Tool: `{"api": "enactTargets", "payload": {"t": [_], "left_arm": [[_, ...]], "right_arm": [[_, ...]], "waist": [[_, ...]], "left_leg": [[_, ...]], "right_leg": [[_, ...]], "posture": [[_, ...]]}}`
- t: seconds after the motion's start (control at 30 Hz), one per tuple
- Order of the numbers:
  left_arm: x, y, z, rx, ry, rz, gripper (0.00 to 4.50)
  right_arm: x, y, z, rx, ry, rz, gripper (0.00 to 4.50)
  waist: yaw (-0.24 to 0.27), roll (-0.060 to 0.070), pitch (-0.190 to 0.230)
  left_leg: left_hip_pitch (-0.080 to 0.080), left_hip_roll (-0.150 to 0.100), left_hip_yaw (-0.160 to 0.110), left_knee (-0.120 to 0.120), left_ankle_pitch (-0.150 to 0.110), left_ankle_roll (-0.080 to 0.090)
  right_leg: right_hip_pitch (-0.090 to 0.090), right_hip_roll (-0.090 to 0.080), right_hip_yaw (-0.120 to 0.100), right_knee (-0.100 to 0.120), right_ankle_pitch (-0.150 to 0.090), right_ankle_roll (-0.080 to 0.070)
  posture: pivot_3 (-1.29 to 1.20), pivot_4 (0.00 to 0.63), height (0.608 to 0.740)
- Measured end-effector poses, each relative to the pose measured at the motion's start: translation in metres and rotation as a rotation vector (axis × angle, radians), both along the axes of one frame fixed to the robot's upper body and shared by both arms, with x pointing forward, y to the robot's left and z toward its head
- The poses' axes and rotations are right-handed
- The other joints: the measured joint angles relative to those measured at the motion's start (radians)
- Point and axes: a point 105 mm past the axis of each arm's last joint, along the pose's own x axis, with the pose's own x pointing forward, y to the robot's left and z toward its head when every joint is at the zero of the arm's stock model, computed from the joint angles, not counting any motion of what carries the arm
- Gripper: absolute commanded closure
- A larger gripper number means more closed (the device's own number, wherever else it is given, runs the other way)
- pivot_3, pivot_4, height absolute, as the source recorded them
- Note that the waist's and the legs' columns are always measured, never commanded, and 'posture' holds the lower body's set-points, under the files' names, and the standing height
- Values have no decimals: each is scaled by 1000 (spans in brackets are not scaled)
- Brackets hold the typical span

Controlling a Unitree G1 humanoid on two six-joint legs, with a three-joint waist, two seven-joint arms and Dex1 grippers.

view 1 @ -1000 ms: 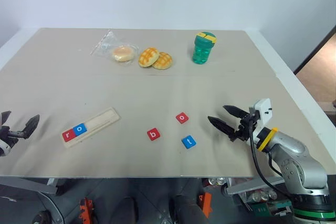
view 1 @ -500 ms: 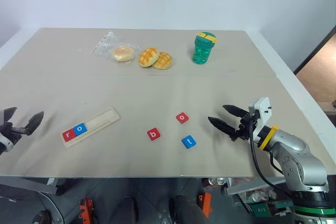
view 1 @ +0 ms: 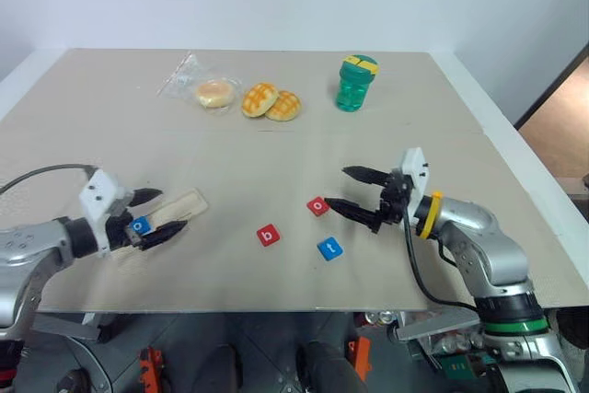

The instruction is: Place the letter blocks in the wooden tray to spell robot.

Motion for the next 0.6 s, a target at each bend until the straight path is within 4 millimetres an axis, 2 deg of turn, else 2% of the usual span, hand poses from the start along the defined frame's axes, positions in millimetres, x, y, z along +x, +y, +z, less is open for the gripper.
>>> {"api": "enactTargets", "payload": {"t": [0.1,0.27,0.5,0.6], "left_arm": [[4,13,2,2,5,49,0],[5,33,-12,20,67,100,0],[8,38,-25,28,125,84,0],[12,34,-25,27,142,48,0]], "right_arm": [[1,-1,0,-6,-5,-6,19],[2,-1,0,-10,-6,-12,19],[-1,-2,-6,-21,2,-23,19],[-1,-2,-5,-27,-6,-30,19]], "waist": [[-1,0,0],[0,0,0],[0,0,0],[0,0,0]], "left_leg": [[0,0,1,0,0,0],[-1,0,1,-1,0,0],[-1,0,1,1,0,0],[-1,0,1,1,0,0]], "right_leg": [[0,0,0,0,0,0],[-1,-1,0,0,-1,0],[-1,-1,0,0,0,0],[-1,-1,-1,0,0,0]], "posture": [[0,150,740],[0,150,740],[0,150,740],[0,150,740]]}}
